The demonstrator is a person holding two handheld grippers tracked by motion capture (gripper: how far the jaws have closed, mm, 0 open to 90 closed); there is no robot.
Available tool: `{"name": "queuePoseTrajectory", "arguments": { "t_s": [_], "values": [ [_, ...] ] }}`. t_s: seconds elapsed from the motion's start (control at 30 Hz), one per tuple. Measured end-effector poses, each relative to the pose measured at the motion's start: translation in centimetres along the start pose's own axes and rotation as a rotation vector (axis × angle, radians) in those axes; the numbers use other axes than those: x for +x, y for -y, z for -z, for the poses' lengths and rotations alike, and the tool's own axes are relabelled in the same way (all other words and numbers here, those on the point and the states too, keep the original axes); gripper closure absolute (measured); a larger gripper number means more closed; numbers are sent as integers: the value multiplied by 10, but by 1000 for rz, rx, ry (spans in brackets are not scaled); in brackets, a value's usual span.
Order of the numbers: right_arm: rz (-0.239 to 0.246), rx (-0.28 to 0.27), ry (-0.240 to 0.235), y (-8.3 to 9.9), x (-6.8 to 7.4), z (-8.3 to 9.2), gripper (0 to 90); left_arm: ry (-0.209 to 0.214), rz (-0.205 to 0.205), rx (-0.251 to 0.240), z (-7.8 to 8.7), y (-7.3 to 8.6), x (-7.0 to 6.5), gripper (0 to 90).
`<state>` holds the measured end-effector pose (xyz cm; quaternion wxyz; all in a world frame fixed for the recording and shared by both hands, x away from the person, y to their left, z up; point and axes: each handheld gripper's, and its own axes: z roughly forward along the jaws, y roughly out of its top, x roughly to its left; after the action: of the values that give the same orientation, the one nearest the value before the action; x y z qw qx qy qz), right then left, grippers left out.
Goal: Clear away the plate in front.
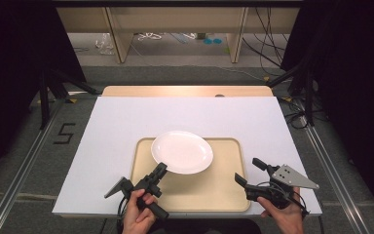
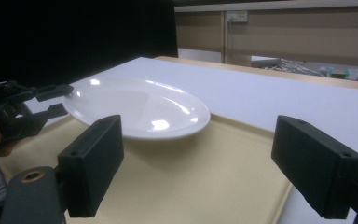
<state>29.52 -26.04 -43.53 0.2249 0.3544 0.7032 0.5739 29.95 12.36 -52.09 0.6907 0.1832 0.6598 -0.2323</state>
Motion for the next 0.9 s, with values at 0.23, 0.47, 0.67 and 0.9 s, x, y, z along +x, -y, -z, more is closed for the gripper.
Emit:
{"name": "queuePoseTrajectory", "arguments": {
  "t_s": [0.23, 0.47, 0.67, 0.9],
  "values": [
    [-3, 6, 5, 0, 0, 0, 177, -22, -20, 13, 12, 15, 5, 768],
    [-1, 11, 8, 0, 1, 0, 177, -35, -60, 9, 14, 23, 1, 900],
    [-1, 11, -5, 0, 1, -1, 177, -55, -96, -8, 17, 22, -1, 900],
    [1, 5, -2, 0, 1, -1, 177, -57, -112, -23, 16, 21, -1, 900]
  ]
}}
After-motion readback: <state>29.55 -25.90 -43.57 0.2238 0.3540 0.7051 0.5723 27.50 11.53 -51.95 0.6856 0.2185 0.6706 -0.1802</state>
